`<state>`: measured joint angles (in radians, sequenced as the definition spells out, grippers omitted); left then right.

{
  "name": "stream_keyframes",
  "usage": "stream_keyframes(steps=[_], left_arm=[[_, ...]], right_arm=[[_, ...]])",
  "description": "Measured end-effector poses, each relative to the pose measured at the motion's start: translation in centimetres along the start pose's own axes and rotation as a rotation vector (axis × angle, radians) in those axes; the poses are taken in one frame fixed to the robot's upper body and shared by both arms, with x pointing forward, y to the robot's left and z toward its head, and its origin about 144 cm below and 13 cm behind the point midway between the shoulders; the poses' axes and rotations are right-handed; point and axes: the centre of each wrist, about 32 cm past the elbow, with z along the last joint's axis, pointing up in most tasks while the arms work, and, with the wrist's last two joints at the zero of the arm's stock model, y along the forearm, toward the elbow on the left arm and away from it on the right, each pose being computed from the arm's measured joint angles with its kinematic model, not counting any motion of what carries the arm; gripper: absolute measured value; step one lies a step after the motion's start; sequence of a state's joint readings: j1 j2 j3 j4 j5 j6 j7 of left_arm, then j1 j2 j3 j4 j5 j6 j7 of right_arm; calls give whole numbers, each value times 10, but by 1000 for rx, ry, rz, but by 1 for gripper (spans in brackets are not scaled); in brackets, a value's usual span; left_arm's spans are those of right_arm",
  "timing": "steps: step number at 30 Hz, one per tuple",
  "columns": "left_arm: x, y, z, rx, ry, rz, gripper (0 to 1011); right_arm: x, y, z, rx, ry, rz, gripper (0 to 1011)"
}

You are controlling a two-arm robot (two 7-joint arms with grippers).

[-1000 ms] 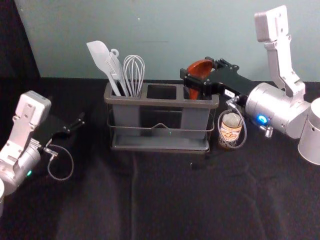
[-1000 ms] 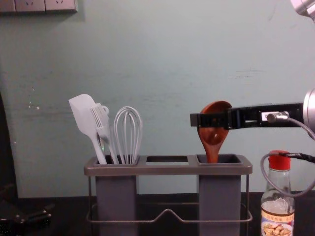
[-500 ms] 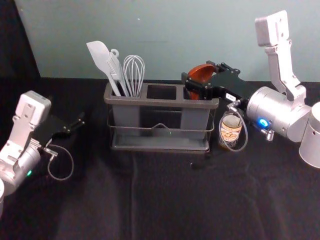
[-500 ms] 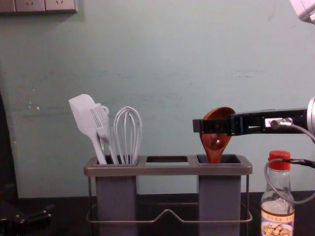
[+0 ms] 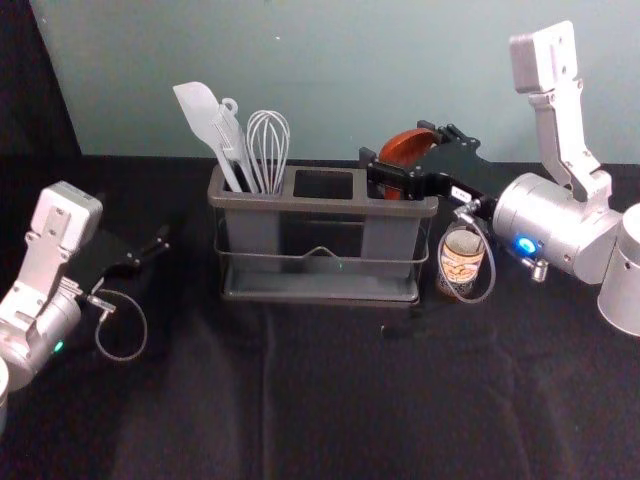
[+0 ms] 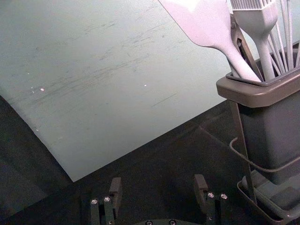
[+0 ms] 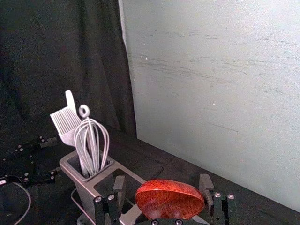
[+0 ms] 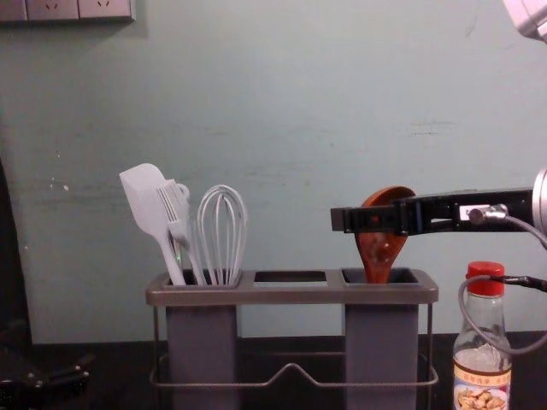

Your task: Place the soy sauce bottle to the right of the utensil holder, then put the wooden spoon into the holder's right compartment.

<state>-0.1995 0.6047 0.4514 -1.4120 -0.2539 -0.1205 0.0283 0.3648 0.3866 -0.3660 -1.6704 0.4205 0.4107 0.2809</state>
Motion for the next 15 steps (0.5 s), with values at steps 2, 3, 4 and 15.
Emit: stream_keyframes(steps=[2, 3, 4, 15], left_arm=[[0, 0, 0, 0, 0, 0, 1005], [0, 0, 0, 0, 0, 0, 1005], [0, 0, 0, 0, 0, 0, 1005], [0, 0, 0, 0, 0, 0, 1005]], right_arm=[[0, 0, 0, 0, 0, 0, 1003], [0, 0, 0, 0, 0, 0, 1002], [0, 0, 0, 0, 0, 0, 1003], [0, 0, 0, 1, 0, 0, 1002]])
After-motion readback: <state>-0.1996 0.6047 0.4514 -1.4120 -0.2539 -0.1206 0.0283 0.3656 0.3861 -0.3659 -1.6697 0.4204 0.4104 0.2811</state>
